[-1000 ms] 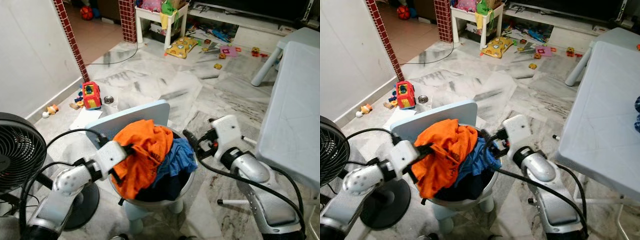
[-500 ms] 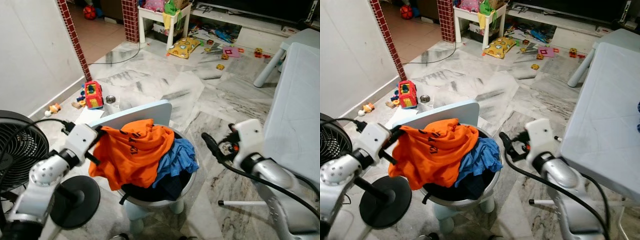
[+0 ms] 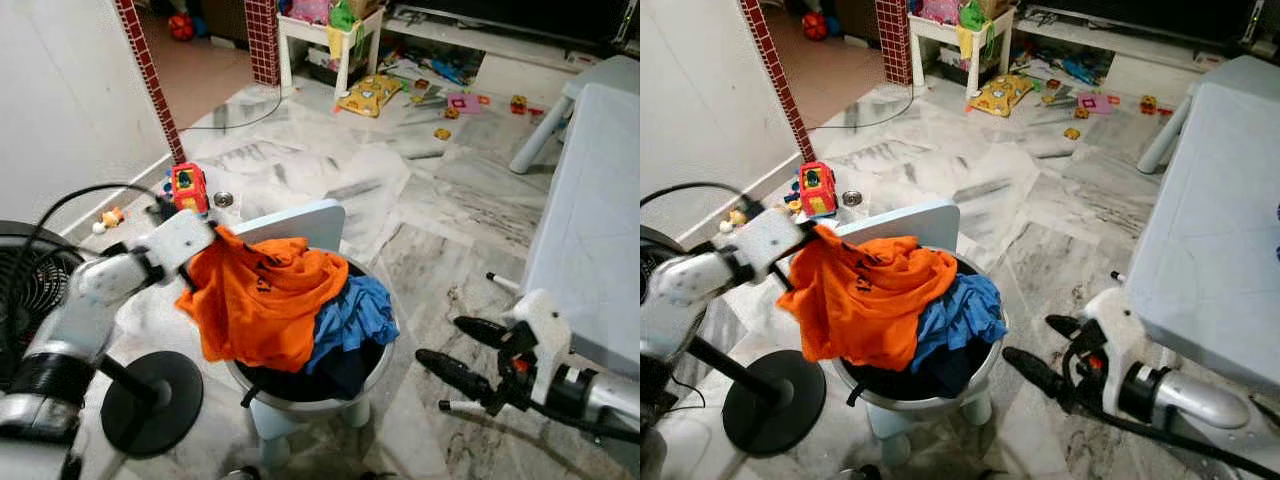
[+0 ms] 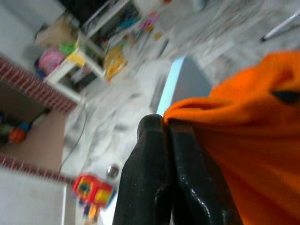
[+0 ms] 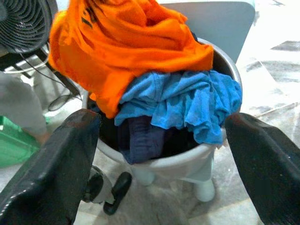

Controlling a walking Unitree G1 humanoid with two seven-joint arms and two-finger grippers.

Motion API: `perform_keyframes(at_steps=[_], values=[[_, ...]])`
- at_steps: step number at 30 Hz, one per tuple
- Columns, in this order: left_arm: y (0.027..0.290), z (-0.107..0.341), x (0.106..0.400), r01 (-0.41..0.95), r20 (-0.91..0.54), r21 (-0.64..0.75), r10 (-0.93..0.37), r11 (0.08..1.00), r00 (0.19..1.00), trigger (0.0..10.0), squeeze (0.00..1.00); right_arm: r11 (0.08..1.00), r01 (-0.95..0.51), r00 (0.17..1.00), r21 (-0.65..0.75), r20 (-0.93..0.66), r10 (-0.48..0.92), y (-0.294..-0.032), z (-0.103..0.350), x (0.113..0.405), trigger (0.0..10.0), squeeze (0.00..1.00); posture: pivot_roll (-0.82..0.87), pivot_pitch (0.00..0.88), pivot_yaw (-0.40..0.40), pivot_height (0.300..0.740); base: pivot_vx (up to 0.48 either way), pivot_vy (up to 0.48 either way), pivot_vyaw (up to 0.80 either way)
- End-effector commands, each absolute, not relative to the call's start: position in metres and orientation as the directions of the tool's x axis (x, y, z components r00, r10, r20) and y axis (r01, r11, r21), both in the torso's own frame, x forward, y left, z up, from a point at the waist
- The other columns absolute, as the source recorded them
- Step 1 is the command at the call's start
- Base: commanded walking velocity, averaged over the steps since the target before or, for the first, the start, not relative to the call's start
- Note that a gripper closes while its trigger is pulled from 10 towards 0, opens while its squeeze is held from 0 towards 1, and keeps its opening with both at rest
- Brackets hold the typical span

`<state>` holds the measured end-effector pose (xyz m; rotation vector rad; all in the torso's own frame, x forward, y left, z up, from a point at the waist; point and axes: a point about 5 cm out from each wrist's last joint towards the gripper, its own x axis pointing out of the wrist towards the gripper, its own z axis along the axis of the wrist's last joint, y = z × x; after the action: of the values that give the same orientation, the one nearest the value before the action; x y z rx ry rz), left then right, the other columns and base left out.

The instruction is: Hang hanger

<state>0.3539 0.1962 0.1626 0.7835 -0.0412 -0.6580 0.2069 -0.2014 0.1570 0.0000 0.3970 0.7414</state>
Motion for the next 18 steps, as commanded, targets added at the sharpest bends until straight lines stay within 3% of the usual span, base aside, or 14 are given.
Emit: perform_keyframes(at_steps=[1,4,6,7,10,12,14,17,18], values=[[0.182,0.158,0.357,0.554,-0.219,0.686,-0.592,0.472,0.775,0.0,0.0,0.742,-0.658,0.668,0.133,-0.353,0.656,-0.201,0.16,0.207,10.0,0.0,-0.2,0.178,0.018,0.74,0.0,0.0,0.0],[0.146,0.15,0.361,0.593,-0.246,0.72,-0.668,0.359,0.702,0.0,0.0,0.736,-0.664,0.666,0.128,-0.347,0.661,-0.196,0.161,0.208,10.0,0.0,-0.21,0.182,0.018,0.74,0.0,0.0,0.0],[0.11,0.14,0.352,0.663,-0.29,0.719,-0.776,0.209,0.56,0.0,0.0,0.729,-0.674,0.659,0.118,-0.349,0.666,-0.192,0.162,0.206,10.0,0.0,-0.24,0.184,0.021,0.74,0.0,0.0,0.0],[0.086,0.13,0.342,0.717,-0.331,0.689,-0.837,0.102,0.436,0.0,0.0,0.728,-0.676,0.659,0.115,-0.348,0.667,-0.191,0.163,0.205,10.0,0.0,-0.25,0.185,0.022,0.74,0.0,0.0,0.0],[0.065,0.102,0.318,0.811,-0.466,0.572,-0.861,-0.118,0.203,0.0,0.0,0.727,-0.677,0.661,0.111,-0.343,0.667,-0.189,0.167,0.204,10.0,0.0,-0.26,0.186,0.022,0.74,0.0,0.0,0.0],[0.067,0.076,0.303,0.841,-0.608,0.459,-0.791,-0.286,0.063,0.0,0.0,0.729,-0.677,0.664,0.102,-0.343,0.665,-0.188,0.168,0.204,10.0,0.0,-0.28,0.188,0.023,0.74,0.0,0.0,0.0],[0.07,0.069,0.299,0.857,-0.639,0.412,-0.768,-0.309,0.03,0.0,0.0,0.732,-0.675,0.668,0.089,-0.348,0.658,-0.188,0.168,0.204,10.0,0.0,-0.28,0.189,0.023,0.74,0.0,0.0,0.0],[0.074,0.067,0.303,0.872,-0.635,0.421,-0.768,-0.25,0.086,0.0,0.0,0.737,-0.67,0.673,0.084,-0.351,0.651,-0.189,0.169,0.204,10.0,0.0,-0.28,0.19,0.023,0.74,0.0,0.0,0.0],[0.078,0.067,0.307,0.879,-0.629,0.429,-0.767,-0.208,0.125,1.6,0.0,0.74,-0.668,0.675,0.083,-0.351,0.649,-0.189,0.169,0.204,10.0,0.0,-0.28,0.189,0.021,0.74,0.0,0.0,0.0]])
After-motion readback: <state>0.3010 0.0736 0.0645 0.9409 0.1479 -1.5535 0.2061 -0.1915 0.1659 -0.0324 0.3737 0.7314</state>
